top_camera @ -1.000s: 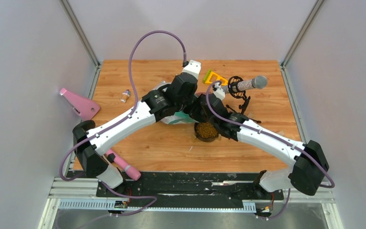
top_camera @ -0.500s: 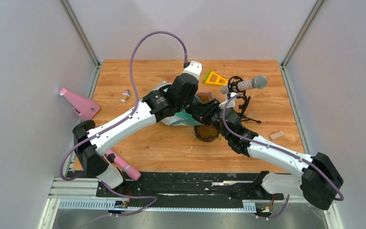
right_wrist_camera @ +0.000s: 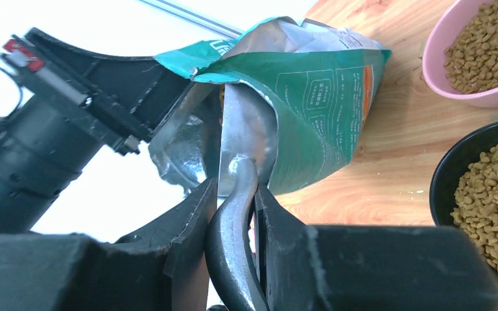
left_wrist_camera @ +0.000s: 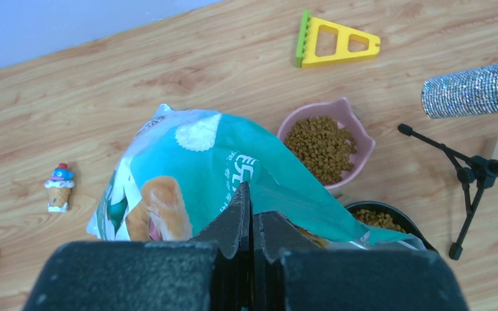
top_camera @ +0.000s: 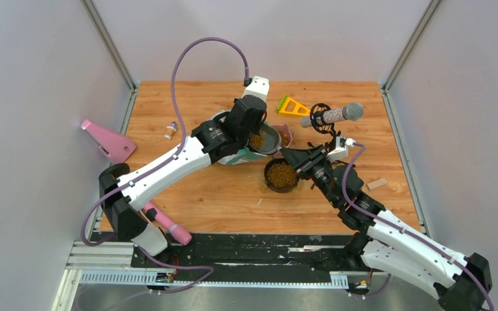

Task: Serve the pet food
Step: Collect the pet food from the pet food bag.

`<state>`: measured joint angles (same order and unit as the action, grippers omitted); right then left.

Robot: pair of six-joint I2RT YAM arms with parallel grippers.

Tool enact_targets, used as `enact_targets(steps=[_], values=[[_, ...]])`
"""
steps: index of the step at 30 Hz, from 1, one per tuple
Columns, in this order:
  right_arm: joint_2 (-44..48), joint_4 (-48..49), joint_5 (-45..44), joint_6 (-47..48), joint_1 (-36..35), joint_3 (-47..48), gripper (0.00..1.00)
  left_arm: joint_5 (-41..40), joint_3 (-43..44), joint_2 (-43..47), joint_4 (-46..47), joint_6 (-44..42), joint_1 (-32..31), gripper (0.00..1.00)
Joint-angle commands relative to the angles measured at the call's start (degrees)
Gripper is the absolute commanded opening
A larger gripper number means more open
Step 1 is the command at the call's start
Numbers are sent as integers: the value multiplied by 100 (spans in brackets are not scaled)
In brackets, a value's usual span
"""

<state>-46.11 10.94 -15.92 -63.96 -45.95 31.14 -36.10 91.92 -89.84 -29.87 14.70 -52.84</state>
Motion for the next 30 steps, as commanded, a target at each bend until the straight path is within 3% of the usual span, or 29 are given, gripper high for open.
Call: enact_targets(steps=[1, 10, 17, 22, 30], values=[[674, 190, -664, 55, 113, -60, 0, -361, 421, 257, 508, -11, 15, 0], [1162, -102, -578, -190, 118, -308, 0, -370, 473, 264, 461, 24, 11, 0], [1912, -39, -552, -673, 113, -1116, 0, -301, 541, 281, 338, 46, 17, 0], [2291, 703, -638, -951, 113, -1775, 0, -214, 476, 291, 363, 85, 14, 0], [2338, 71, -610, -848, 120, -1416, 0, -265, 518, 280, 332, 72, 13, 0]])
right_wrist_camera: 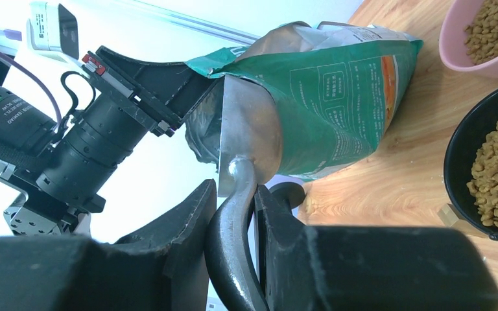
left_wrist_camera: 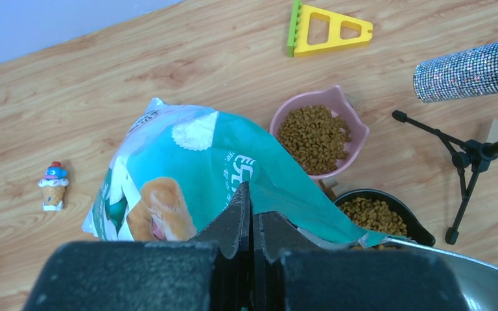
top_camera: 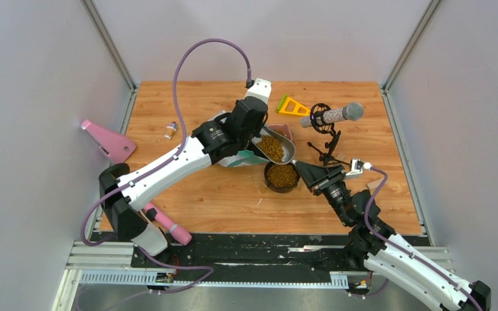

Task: Serve the pet food
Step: Collect the pet food from the pet food bag, then pour the pet food into the pet food bowl.

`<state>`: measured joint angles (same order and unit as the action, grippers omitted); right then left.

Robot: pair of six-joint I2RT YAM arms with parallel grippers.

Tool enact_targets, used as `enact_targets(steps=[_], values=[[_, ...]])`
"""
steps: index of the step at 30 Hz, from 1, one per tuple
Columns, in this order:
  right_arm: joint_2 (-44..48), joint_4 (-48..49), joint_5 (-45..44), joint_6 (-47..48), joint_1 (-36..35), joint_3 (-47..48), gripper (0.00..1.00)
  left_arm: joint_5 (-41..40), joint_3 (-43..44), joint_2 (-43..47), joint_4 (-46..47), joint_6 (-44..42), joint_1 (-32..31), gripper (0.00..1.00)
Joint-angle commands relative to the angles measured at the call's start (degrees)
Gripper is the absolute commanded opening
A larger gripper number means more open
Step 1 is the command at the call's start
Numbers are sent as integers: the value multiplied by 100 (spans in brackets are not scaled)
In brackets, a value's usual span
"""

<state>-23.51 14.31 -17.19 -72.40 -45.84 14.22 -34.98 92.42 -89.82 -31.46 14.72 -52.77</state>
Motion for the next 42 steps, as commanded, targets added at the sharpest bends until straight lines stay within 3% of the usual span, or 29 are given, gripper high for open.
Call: enact_targets(steps=[1, 10, 27, 31, 42], values=[[142, -419, -486, 13, 103, 352, 0, -399, 460, 280, 501, 68, 5, 0], [747, -2392, -247, 139, 104, 1394, 0, -606, 446, 296, 588, -31, 9, 0], [1308, -3839, -763, 690, 104, 2299, 0, -1060, 528, 333, 665, -275, 48, 0], [923, -3877, -842, 683, 106, 2333, 0, -1091, 546, 382, 792, -426, 61, 0], [-1254, -3398, -1556, 1038, 106, 2899, 0, -871, 592, 397, 888, -533, 255, 0]])
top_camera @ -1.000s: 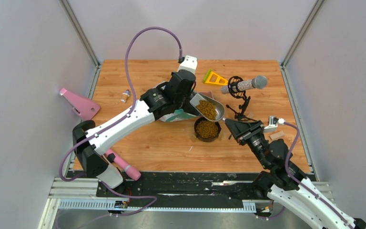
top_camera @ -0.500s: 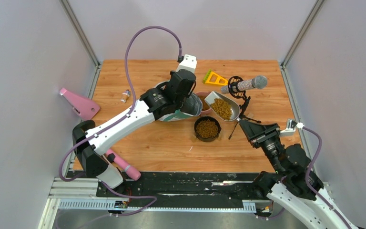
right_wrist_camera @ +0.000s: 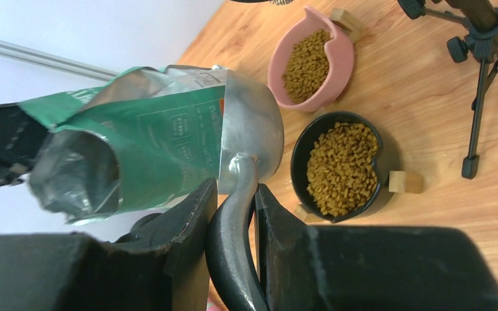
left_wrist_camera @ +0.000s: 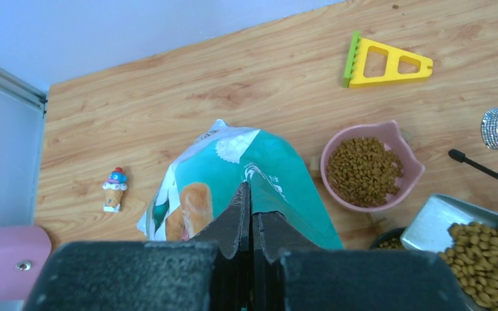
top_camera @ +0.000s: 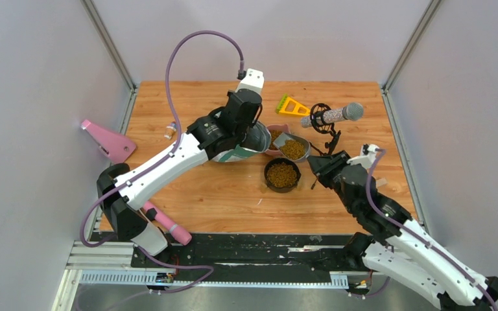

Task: Serve the pet food
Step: Pour the pet food into the pet food bowl.

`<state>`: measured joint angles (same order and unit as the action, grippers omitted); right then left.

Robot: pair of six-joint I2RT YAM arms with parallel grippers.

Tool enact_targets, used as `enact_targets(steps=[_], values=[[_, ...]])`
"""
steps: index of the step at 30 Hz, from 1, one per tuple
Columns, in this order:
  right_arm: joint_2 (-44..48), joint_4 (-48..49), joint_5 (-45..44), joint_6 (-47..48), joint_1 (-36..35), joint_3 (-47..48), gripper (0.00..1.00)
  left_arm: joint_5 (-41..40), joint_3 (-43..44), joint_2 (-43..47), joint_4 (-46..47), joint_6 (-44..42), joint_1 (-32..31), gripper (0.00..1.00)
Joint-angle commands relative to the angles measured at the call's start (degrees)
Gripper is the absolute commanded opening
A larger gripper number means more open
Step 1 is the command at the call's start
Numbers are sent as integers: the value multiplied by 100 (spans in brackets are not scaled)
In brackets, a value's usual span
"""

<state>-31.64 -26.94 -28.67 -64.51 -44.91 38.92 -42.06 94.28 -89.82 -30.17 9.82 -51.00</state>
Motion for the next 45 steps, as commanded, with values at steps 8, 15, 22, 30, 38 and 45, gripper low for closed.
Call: enact_targets(steps=[8, 15, 22, 30, 38, 45], values=[[-1362, 1631, -544, 487, 277, 468, 0, -56, 344, 444, 744, -18, 112, 0], [-2072, 2026, -50, 652, 781, 590, 0, -65, 250, 523, 710, -9, 118, 0], [-2599, 2105, 56, 1027, 973, 828, 0, -56, 186, 575, 711, -15, 124, 0], [-2953, 1975, 85, 1463, 975, 1040, 0, -91, 139, 595, 719, -7, 131, 0], [-3201, 1755, 87, 1888, 976, 1317, 0, -79, 111, 607, 743, 5, 146, 0], [-3533, 1498, 132, 2207, 980, 1635, 0, -74, 102, 622, 733, 35, 144, 0]])
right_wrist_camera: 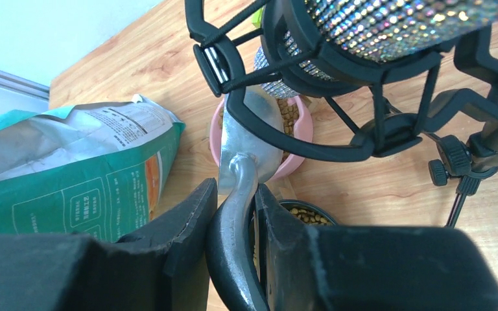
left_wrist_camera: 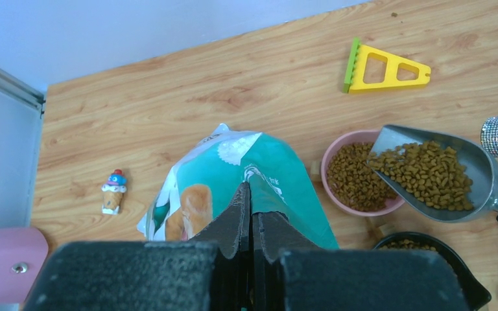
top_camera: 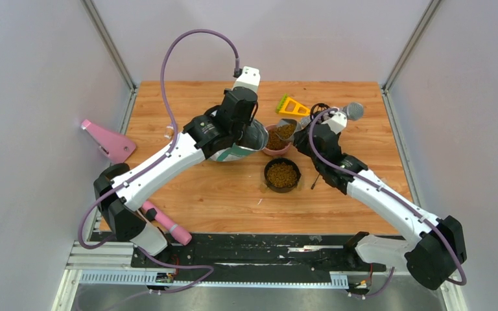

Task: Serve the pet food
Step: Pour the pet food into the pet food bowl.

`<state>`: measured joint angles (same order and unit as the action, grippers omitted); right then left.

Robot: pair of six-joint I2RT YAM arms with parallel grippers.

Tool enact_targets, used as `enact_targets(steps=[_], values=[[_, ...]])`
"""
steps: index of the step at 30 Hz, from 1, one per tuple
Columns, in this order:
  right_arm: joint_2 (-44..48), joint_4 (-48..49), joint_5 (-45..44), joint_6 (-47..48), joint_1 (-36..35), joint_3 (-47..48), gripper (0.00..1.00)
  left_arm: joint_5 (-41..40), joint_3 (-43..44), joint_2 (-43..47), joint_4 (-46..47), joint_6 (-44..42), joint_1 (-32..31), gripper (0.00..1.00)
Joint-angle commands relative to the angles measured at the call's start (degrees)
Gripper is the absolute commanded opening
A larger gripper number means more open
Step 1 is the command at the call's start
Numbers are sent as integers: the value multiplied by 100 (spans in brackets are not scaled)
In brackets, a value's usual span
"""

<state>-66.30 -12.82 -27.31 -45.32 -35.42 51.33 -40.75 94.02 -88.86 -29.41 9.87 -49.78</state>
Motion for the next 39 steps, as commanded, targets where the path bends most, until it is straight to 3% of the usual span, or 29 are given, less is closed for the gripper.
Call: enact_targets(steps=[1, 39], values=[[-97, 70, 10, 307, 27, 417, 0, -205, 126, 531, 662, 27, 26, 0], [-476, -250, -676, 1231, 30, 891, 0, -162, 90, 545, 641, 70, 45, 0]])
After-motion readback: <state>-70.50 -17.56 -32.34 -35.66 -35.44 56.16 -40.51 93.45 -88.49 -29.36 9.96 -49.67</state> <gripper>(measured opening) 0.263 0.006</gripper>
